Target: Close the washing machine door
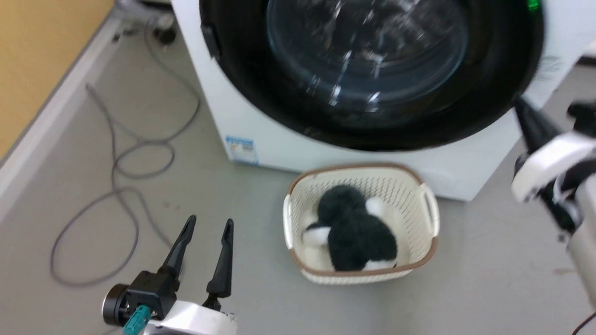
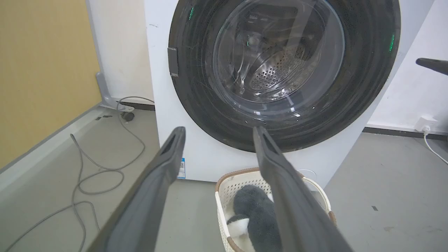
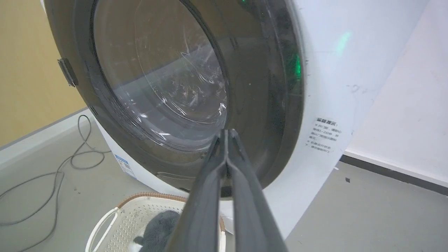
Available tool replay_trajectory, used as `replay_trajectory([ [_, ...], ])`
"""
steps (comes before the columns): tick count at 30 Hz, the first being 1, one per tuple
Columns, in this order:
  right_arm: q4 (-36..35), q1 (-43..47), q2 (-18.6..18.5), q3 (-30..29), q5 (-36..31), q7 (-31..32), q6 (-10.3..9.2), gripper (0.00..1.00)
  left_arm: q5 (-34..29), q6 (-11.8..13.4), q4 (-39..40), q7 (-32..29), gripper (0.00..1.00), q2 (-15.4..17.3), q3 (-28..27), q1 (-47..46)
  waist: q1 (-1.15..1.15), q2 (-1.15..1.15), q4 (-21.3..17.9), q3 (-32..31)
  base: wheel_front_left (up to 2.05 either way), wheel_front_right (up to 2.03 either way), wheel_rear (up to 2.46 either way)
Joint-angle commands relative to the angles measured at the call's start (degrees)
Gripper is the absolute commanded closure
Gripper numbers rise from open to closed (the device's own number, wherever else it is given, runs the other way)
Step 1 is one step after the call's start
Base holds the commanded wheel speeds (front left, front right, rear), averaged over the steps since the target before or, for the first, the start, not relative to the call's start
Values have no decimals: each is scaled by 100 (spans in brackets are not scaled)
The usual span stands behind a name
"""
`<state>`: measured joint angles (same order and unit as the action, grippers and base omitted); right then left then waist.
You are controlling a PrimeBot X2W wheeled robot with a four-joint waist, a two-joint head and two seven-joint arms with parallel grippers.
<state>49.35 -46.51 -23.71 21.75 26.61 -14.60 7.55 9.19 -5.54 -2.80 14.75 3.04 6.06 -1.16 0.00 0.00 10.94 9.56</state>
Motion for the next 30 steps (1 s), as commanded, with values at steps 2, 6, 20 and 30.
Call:
replay_trajectory([
  [2, -341, 477, 4, 20, 27, -35, -6, 100, -81, 53, -54, 25, 0, 11, -69, 130, 0, 0, -363, -488, 0, 0, 0],
  [6, -1094, 1268, 33, -189, -124, -38, -6, 100, -81, 98, -69, 25, 0, 9, -186, 290, 0, 0, -578, -750, 0, 0, 0],
  [20, -3919, 4357, 1672, -2829, -1683, 92, -6, 100, -52, 289, -140, 25, 0, 2, -485, 666, 0, 0, -924, -1199, 0, 0, 0],
  [30, -4774, 5349, 2045, -2933, -1905, 308, -6, 0, -118, 256, -410, 25, 0, 87, -406, 759, 0, 0, -870, -1248, 0, 0, 0],
])
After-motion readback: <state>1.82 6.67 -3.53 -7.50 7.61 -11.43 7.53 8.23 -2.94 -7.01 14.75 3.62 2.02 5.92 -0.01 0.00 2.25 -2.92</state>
